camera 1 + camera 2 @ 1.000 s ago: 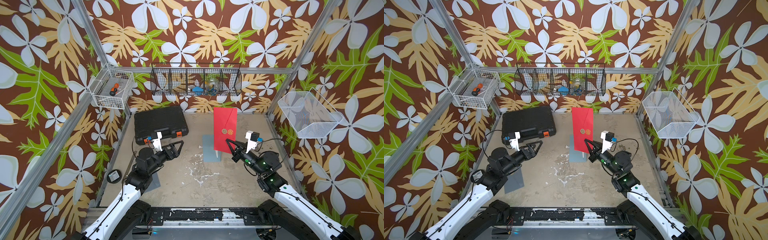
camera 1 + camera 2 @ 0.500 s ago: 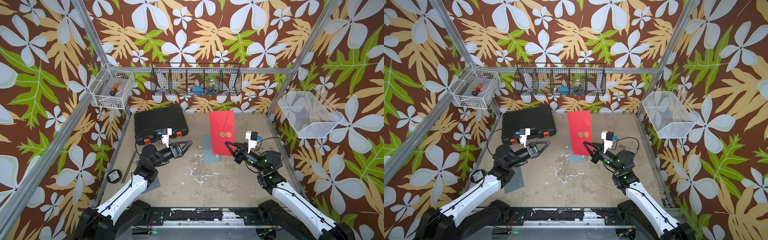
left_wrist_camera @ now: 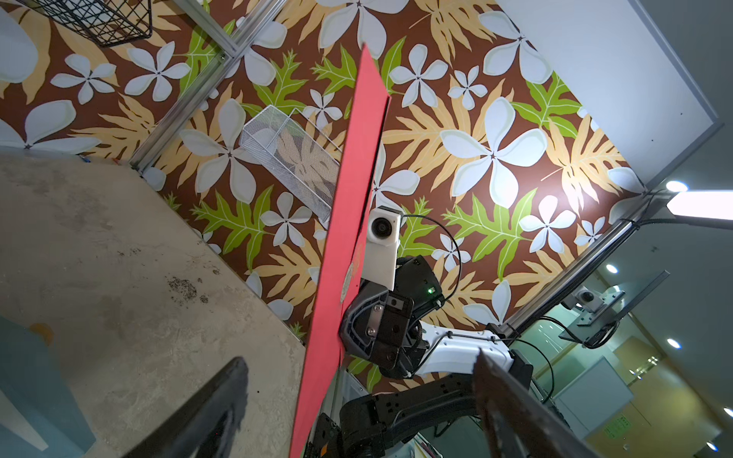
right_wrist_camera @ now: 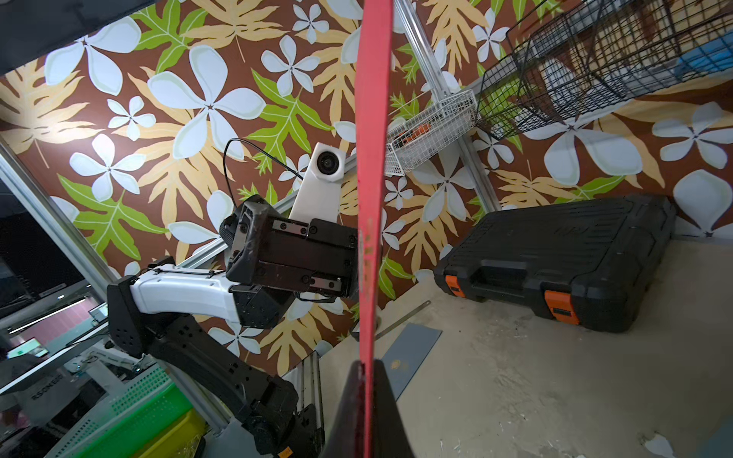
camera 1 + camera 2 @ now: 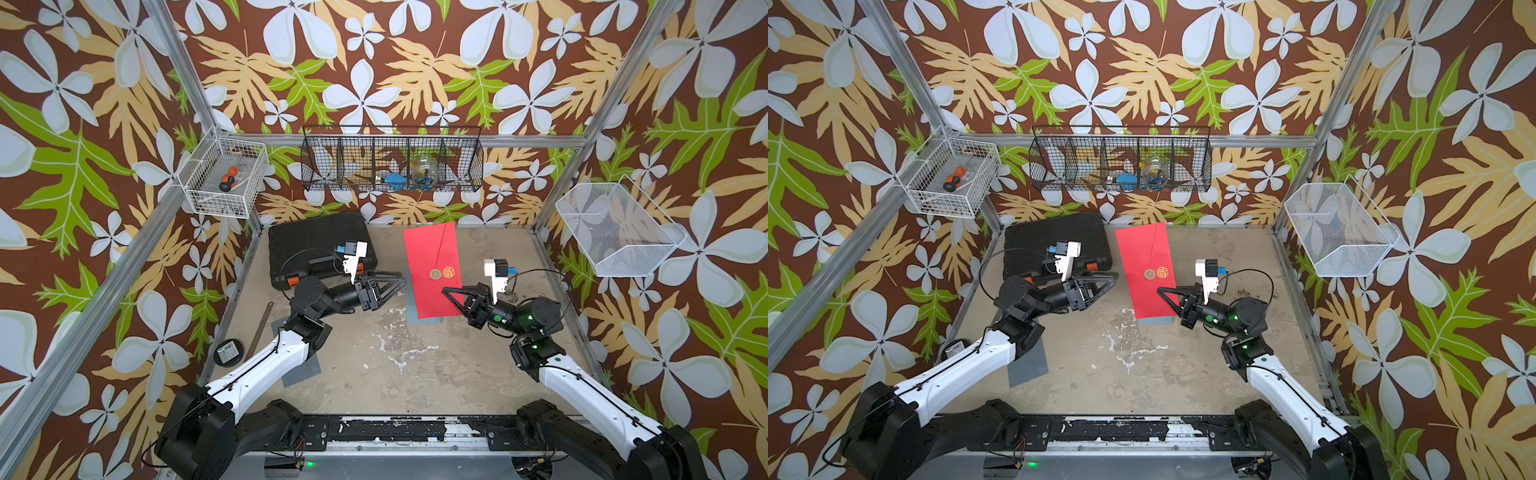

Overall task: Open the envelope
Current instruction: Pick up the envelope from the center of the board.

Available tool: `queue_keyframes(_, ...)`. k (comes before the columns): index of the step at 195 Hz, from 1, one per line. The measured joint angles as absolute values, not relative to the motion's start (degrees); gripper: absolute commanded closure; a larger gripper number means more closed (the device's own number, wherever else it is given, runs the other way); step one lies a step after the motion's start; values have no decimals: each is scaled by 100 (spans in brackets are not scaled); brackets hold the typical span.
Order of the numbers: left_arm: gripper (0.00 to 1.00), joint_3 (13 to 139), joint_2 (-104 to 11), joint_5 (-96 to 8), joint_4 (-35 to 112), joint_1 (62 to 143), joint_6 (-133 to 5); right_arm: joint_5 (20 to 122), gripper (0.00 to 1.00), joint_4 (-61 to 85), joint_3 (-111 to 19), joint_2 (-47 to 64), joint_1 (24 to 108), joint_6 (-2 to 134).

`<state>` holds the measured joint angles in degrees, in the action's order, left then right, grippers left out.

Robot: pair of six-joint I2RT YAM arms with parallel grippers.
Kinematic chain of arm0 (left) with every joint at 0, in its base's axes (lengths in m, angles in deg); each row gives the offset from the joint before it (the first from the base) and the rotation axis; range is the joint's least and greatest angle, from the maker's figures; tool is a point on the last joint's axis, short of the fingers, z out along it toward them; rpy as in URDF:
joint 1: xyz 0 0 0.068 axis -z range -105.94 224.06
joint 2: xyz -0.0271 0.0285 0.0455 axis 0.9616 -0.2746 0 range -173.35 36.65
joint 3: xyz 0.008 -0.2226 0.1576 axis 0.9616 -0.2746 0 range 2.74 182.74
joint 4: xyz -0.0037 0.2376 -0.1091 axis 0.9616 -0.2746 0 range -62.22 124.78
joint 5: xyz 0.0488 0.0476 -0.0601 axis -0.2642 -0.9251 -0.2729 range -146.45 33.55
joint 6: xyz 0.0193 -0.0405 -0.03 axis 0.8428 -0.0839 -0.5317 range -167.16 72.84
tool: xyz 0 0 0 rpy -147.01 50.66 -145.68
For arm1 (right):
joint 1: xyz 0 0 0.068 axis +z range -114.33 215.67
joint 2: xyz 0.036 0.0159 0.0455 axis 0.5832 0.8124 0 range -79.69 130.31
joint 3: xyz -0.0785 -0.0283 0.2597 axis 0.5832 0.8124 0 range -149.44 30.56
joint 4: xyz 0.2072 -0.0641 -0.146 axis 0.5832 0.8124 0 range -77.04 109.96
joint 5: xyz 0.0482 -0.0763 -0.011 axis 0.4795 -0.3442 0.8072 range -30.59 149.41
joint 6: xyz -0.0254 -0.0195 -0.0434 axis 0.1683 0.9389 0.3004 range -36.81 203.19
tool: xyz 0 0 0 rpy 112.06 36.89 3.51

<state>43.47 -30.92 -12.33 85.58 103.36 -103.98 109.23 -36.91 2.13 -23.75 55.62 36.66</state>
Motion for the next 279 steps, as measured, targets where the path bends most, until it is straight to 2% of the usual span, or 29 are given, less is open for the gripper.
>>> queue_keyframes(50,21,4663,-3269,-988,8569,10465,-10251,11188,100,-3833,119,-2122,5741,3540)
queue_keyframes(89,31,4642,-3337,-947,8591,10524,-10190,11306,100,-3852,-25,-1923,5848,3478)
queue_keyframes(113,41,4567,-3398,-953,8698,10524,-10238,11334,100,-3850,-32,-1888,5857,3413)
queue_keyframes(157,65,4476,-3442,-995,9063,10526,-10400,11358,100,-3890,-32,-1866,5859,3387)
queue_keyframes(170,67,4449,-3446,-999,9118,10524,-10402,11363,100,-3890,-32,-1859,5863,3371)
queue_keyframes(184,79,4436,-3446,-1010,9157,10524,-10428,11367,100,-3894,-32,-1855,5866,3371)
queue_keyframes(211,81,4434,-3446,-1065,9157,10524,-10422,11404,100,-3931,-32,-1850,5872,3371)
queue_keyframes(222,90,4438,-3446,-1102,9125,10524,-10398,11402,100,-3929,-32,-1840,5885,3369)
queue_keyframes(234,91,4484,-3448,-1159,8987,10524,-10310,11378,100,-3935,-32,-1811,5896,3369)
queue_keyframes(246,98,4552,-3459,-1233,8854,10524,-10218,11339,100,-3951,-56,-1778,5912,3367)
queue_keyframes(279,100,4637,-3433,-1384,8532,10524,-9943,11275,100,-3973,-64,-1743,5927,3297)
